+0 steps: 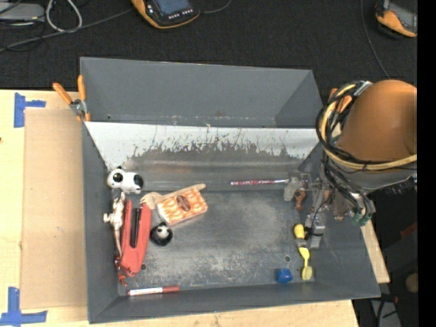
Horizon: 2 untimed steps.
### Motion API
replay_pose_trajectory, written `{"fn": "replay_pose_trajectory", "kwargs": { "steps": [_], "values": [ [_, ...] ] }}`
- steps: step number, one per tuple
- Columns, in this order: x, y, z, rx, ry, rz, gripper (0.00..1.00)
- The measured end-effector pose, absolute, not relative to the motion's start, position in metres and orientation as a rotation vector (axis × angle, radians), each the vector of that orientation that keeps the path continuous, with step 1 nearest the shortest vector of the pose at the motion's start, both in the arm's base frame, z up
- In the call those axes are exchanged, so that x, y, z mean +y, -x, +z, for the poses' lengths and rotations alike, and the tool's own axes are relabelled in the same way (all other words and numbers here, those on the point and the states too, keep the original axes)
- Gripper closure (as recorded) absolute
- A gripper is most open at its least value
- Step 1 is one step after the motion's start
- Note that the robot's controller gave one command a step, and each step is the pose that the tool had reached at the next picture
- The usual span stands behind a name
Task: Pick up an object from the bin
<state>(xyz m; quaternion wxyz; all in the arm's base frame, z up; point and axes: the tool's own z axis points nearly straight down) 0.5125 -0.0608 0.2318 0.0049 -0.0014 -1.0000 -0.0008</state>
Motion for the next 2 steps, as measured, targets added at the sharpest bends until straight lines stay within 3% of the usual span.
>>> {"fn": "replay_pose_trajectory", "kwargs": {
  "steps": [1, 2],
  "values": [
    [-0.061, -0.514, 0.236, -3.140, 0.001, 0.000, 0.00],
    [-0.117, -0.495, 0.141, -3.141, -0.041, 0.000, 0.00]
  ]
}}
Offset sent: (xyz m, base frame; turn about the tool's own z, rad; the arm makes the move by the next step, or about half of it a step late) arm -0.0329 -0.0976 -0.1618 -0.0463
